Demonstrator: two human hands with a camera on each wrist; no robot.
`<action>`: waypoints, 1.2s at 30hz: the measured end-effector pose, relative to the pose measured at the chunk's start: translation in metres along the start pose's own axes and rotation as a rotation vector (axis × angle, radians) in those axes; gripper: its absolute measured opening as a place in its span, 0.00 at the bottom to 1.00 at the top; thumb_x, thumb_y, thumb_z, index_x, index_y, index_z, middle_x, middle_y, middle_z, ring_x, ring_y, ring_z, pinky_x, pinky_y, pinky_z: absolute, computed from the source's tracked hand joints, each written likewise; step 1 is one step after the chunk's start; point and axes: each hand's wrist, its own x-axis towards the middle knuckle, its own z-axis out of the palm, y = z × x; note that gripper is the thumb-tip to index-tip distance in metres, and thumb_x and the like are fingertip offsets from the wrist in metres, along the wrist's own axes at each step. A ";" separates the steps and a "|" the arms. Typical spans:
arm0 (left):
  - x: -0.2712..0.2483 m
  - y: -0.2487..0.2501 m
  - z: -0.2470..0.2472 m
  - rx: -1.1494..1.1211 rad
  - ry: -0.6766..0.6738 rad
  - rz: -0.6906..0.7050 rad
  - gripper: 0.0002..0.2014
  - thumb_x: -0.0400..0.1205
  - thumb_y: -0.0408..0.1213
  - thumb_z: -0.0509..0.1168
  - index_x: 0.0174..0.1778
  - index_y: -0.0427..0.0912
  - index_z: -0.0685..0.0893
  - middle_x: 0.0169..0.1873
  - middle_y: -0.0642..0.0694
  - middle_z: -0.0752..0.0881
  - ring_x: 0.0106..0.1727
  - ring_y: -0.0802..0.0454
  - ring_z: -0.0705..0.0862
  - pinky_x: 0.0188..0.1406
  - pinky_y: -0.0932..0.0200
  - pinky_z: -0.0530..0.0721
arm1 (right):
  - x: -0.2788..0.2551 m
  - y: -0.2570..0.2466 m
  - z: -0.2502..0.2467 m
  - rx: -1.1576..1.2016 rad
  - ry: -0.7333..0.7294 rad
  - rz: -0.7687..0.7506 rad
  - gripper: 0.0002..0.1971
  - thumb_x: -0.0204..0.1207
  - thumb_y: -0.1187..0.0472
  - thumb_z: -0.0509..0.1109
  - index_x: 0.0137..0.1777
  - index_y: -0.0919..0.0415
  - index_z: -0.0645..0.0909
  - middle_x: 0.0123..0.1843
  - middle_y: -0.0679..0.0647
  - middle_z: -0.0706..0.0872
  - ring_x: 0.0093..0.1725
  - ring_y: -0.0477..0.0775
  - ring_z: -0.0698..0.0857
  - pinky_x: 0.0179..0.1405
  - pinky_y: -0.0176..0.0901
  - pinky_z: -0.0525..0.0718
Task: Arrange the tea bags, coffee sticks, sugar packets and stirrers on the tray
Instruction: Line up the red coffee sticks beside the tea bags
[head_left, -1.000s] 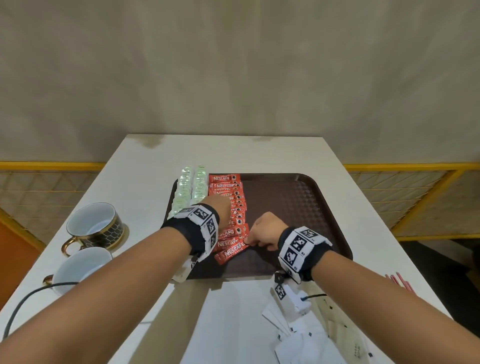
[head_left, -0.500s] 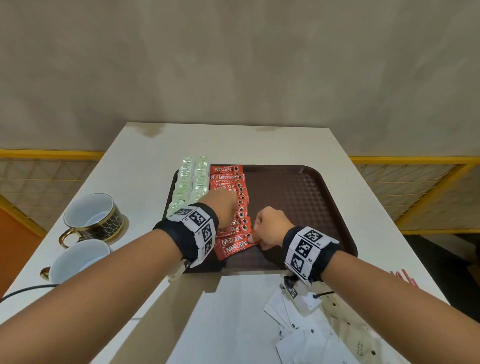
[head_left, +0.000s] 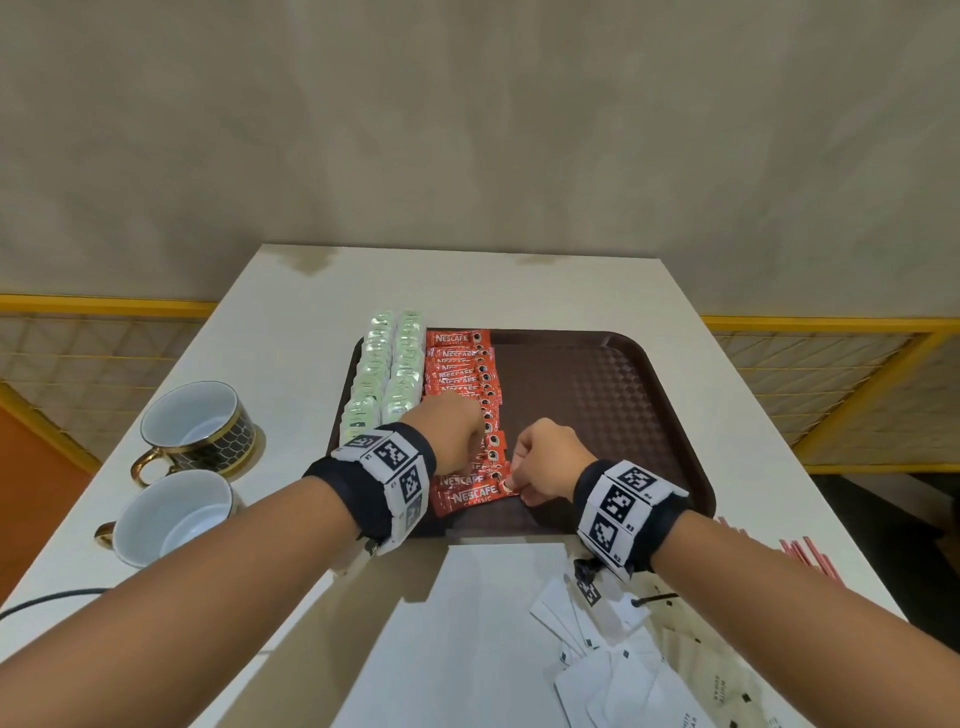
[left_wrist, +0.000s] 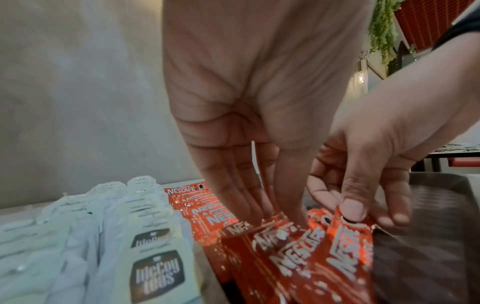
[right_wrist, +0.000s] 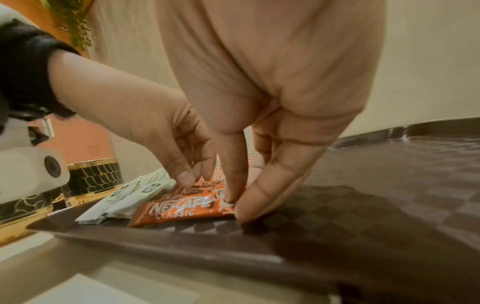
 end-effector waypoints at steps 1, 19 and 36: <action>-0.001 -0.001 0.000 -0.002 0.013 -0.009 0.09 0.74 0.33 0.76 0.50 0.40 0.90 0.49 0.45 0.88 0.53 0.46 0.86 0.49 0.59 0.80 | 0.000 0.001 0.000 0.005 0.005 0.003 0.11 0.66 0.68 0.83 0.42 0.64 0.83 0.49 0.64 0.89 0.48 0.64 0.90 0.51 0.57 0.90; -0.018 -0.013 -0.012 -0.111 0.170 -0.129 0.10 0.78 0.25 0.66 0.51 0.39 0.87 0.53 0.39 0.85 0.51 0.42 0.85 0.45 0.59 0.78 | 0.004 -0.008 0.001 -0.172 0.018 -0.049 0.14 0.70 0.68 0.79 0.54 0.64 0.83 0.51 0.61 0.88 0.50 0.62 0.89 0.51 0.57 0.90; -0.034 0.006 0.015 0.093 0.024 -0.056 0.10 0.76 0.34 0.73 0.50 0.35 0.88 0.48 0.37 0.88 0.49 0.39 0.86 0.53 0.50 0.86 | -0.068 -0.002 -0.062 0.083 0.019 -0.233 0.03 0.78 0.66 0.73 0.47 0.67 0.83 0.40 0.59 0.88 0.38 0.50 0.88 0.46 0.44 0.91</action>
